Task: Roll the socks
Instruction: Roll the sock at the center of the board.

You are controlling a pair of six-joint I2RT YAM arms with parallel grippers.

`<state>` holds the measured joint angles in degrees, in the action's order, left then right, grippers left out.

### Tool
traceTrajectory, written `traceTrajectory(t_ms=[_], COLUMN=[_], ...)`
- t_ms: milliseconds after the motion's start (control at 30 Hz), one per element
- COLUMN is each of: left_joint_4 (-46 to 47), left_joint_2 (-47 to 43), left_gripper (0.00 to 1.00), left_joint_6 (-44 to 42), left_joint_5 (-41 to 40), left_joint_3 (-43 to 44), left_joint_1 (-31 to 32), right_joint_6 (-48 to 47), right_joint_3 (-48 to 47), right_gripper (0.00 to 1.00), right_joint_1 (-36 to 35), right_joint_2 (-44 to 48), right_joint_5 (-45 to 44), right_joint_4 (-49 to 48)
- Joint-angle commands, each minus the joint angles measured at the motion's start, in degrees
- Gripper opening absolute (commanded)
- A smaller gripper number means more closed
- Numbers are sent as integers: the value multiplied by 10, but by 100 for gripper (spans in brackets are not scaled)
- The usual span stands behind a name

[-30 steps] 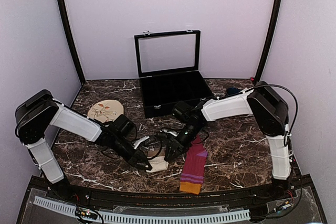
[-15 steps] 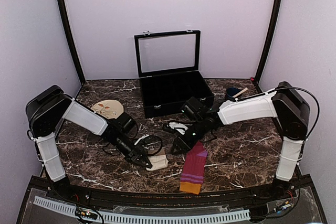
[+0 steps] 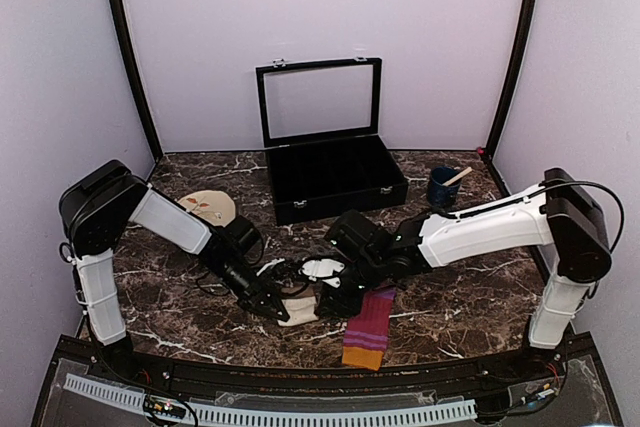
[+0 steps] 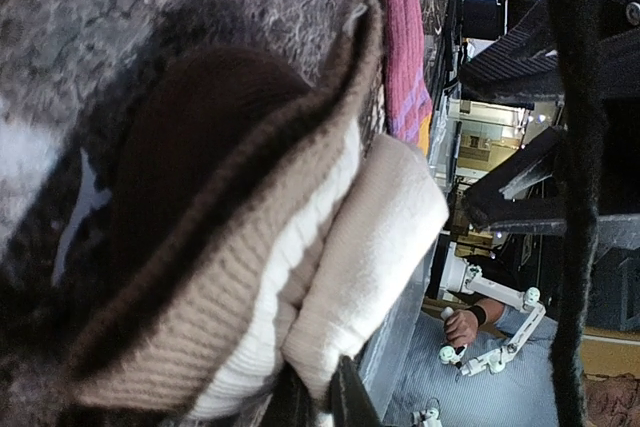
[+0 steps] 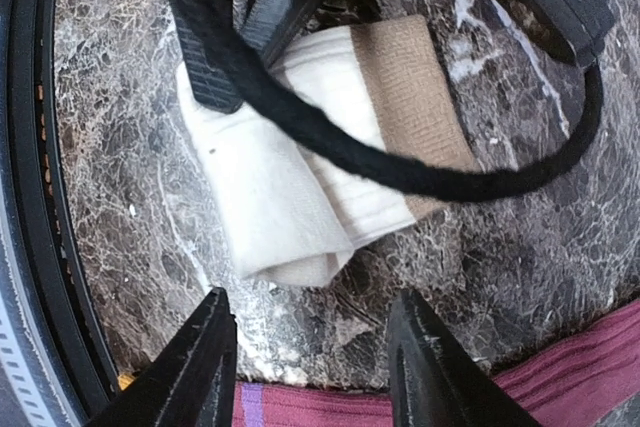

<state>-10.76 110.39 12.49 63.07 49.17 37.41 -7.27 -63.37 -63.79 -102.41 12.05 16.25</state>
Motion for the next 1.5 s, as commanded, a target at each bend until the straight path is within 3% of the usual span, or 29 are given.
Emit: traceTrajectory(t_ms=[0, 300, 667, 800, 967, 1067, 1333, 1467], left_joint_4=[-40, -65, -80, -82, -83, -80, 33, 109], left_joint_2=[10, 19, 23, 24, 24, 23, -35, -77], left_gripper=[0, 0, 0, 0, 0, 0, 28, 32], left_joint_6=[-27, -49, -63, -66, -67, -60, 39, 91], left_joint_5=[22, 26, 37, 39, 35, 19, -43, -72], left_joint_3=[16, 21, 31, 31, 29, 27, -21, -60], left_joint_1=[-4, -8, -12, -13, -13, -14, -18, -18], right_joint_6=[-33, -60, -69, -70, -70, -68, -25, 5], right_joint_3=[-39, -86, -98, -108, -115, -115, -99, -88], right_gripper=[49, 53, 48, 38, 10, 0, 0, 0], right_joint_1=[-24, -45, -48, -49, -48, -49, -32, 0], right_joint_2=[-19, -60, -92, -104, -113, -116, -118, -115], right_joint_5=[-38, -41, -19, -12, -2, 4, 55, 102], right_joint_4=[-11, 17, 34, 40, 46, 54, 59, 52])
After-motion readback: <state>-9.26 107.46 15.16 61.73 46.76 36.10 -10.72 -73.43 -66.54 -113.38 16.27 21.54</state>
